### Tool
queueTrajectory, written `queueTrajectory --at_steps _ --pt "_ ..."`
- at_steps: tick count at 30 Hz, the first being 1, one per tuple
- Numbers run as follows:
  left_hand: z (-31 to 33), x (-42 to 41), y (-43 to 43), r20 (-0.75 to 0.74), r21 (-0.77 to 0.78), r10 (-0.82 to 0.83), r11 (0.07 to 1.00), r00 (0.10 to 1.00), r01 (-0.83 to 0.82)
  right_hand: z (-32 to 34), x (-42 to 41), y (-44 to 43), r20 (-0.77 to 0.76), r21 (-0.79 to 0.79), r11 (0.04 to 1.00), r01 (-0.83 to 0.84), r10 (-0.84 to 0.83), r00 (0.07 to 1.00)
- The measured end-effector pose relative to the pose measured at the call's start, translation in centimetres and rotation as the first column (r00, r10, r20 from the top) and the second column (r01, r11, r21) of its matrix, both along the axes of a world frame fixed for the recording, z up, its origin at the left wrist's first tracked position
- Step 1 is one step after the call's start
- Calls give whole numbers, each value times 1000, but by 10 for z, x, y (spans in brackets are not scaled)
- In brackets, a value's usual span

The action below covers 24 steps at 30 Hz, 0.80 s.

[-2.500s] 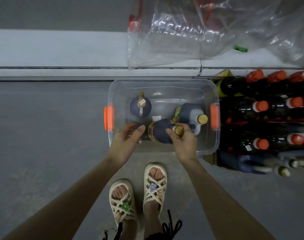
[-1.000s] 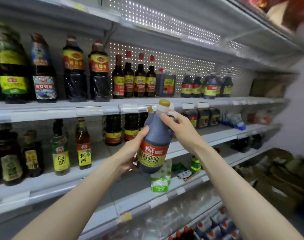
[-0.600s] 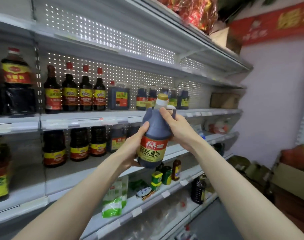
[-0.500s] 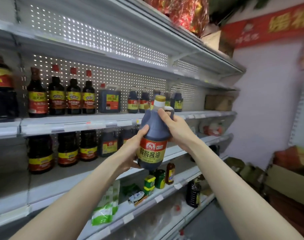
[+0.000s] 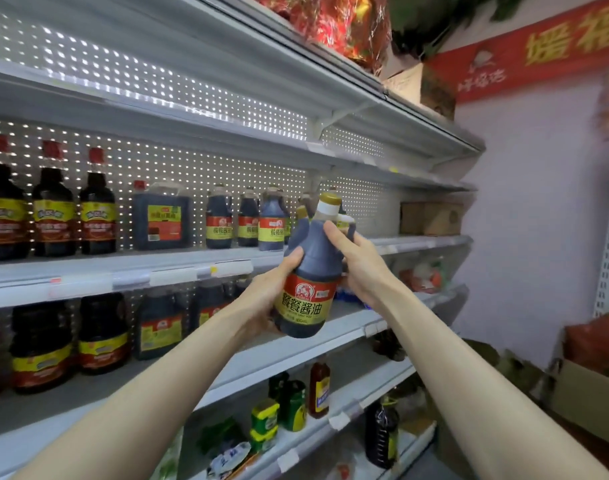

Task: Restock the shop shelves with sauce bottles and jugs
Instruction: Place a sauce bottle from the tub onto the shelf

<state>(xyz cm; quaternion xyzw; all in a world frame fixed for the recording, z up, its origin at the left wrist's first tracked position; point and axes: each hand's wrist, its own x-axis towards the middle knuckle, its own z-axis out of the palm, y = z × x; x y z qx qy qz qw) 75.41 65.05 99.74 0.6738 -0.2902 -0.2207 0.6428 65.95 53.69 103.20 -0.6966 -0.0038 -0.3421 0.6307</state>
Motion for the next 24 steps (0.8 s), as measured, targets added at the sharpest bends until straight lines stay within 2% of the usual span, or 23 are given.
queueTrajectory --at_steps 6,11,19,24 --pt "12 49 -109 -56 -112 -46 993 997 39 22 56 -105 -17 -29 999 33 -34 999" --pt "27 84 -153 -28 -130 62 989 998 -65 37 106 -159 -92 -122 992 -2 -10 996" --pt "29 141 -167 9 -172 268 949 963 -262 42 192 -183 -31 -157 971 -180 177 984" --pt "32 169 -169 2 -221 373 905 928 -363 50 244 -195 -33 -200 920 -336 337 941"
